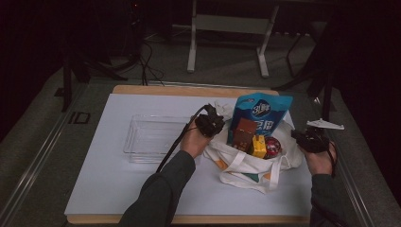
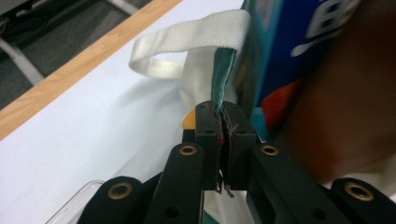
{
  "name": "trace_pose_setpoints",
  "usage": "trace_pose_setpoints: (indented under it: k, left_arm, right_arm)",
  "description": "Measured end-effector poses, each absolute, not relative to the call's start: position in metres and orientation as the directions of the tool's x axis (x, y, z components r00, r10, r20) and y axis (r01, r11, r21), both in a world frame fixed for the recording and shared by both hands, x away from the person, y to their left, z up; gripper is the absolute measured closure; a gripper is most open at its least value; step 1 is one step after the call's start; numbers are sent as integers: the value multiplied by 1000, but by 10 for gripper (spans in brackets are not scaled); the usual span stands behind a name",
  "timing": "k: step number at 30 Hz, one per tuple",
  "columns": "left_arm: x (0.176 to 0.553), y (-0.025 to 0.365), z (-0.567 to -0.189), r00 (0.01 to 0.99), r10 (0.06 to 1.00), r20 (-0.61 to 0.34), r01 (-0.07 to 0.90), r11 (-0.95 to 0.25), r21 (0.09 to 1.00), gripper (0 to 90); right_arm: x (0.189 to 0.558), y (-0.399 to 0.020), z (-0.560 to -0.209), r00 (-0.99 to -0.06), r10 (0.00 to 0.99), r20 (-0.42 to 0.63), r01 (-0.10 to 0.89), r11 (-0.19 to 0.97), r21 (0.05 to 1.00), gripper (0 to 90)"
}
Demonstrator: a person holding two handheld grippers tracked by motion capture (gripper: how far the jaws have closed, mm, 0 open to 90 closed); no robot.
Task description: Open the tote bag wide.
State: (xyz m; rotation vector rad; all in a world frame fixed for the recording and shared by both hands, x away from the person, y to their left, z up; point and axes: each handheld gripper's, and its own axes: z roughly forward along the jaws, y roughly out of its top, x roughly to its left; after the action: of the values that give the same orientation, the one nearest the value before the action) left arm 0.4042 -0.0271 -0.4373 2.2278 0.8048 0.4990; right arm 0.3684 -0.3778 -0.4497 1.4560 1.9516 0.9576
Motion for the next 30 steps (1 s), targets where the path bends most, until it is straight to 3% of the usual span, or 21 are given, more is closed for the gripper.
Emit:
trace_pose_setpoints:
  k: [12,17,23,30]
  left_arm:
    - [418,-31,-461,687,718,112,484,-567,667,879]
    - [413,-35,-462,694,703,159,461,-603,651,877]
    - [408,-27,-453,720,684,114,440,-578,687,836]
    - [397,-18,-440,738,670,78,408,-536,739,719]
  right_arm:
    - [383,-376,-477,-256,967,15,678,169,716,885]
    - [384,-371,-482,-238,971,-2,699,173,694,874]
    - [365,-377,-466,-272,962,11,650,175,739,704]
    - [335,-384,-448,-324,946,5,592,199,781,655]
